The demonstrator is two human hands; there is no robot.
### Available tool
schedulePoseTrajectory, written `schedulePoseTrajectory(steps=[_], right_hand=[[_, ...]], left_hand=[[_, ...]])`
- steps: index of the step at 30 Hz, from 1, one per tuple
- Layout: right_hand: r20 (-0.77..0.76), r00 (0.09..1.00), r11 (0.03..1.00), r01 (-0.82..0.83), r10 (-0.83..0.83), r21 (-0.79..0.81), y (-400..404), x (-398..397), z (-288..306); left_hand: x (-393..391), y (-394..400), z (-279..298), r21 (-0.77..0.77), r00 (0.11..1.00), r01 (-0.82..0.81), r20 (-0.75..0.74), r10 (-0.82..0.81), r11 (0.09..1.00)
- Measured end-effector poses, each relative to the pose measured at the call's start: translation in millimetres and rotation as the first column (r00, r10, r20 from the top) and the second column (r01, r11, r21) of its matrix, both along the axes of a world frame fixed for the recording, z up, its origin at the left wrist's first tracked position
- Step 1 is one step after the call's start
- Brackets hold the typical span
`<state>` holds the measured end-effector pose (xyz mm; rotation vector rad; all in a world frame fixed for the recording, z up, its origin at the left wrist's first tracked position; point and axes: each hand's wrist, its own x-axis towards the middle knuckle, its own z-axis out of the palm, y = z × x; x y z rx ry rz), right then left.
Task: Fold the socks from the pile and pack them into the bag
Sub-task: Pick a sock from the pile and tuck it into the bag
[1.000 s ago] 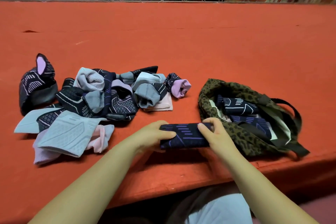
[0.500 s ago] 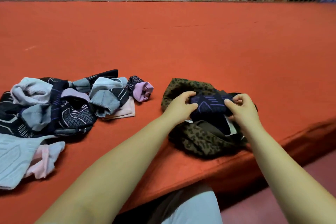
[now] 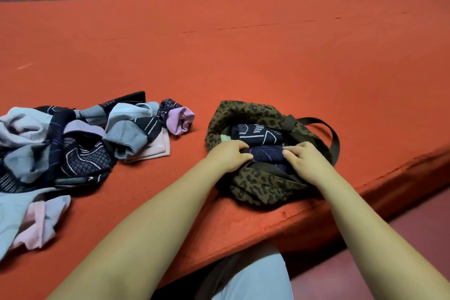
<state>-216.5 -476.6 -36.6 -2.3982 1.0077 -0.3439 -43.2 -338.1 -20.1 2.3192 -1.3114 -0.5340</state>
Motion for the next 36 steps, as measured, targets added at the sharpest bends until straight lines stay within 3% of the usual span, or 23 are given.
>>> schedulePoseTrajectory(steps=[3, 7, 10, 13, 19, 23, 26, 29, 32, 36], right_hand=[[-0.003, 0.999, 0.998, 0.054, -0.054, 0.017, 5.2, 2.5, 5.5], [0.040, 0.996, 0.987, 0.090, -0.085, -0.132, 18.6, 9.0, 26.2], [0.131, 0.991, 0.986, 0.037, -0.016, -0.164, 42.2, 26.3, 47.2], [0.202, 0.974, 0.986, -0.074, 0.103, -0.148, 73.8, 53.3, 62.1], [0.130, 0.926, 0.933, -0.358, 0.354, 0.013, 137.5, 127.8, 48.2], [0.205, 0.895, 0.864, -0.438, 0.395, 0.248, 171.2, 176.7, 21.8], [0.248, 0.926, 0.845, -0.365, 0.285, 0.391, 182.7, 212.5, -2.1], [0.234, 0.964, 0.893, -0.212, 0.125, 0.396, 178.6, 244.7, -27.2], [0.213, 0.977, 0.914, -0.109, 0.026, 0.391, 176.4, 260.0, -26.6], [0.180, 0.982, 0.919, -0.124, 0.059, 0.375, 181.4, 277.8, -19.8]], left_hand=[[-1.9, 0.7, -4.5, -0.085, 0.994, -0.099, -0.062, 0.094, 0.991], [8.6, 17.9, -3.5, -0.218, 0.916, -0.231, -0.377, 0.136, 0.948], [25.3, 45.9, -2.3, -0.309, 0.897, -0.280, -0.421, 0.133, 0.909], [46.4, 85.0, -6.0, -0.293, 0.877, -0.335, -0.446, 0.182, 0.895], [89.8, 174.7, -16.8, -0.128, 0.895, -0.381, -0.298, 0.331, 0.916], [108.0, 226.8, -30.3, -0.099, 0.805, -0.533, -0.364, 0.468, 0.840], [112.3, 250.1, -43.8, -0.150, 0.744, -0.636, -0.379, 0.550, 0.757], [109.5, 259.8, -51.0, -0.235, 0.731, -0.680, -0.298, 0.615, 0.695], [105.4, 259.7, -52.0, -0.298, 0.782, -0.622, -0.200, 0.590, 0.724], [105.8, 260.5, -52.2, -0.318, 0.808, -0.587, -0.174, 0.563, 0.745]])
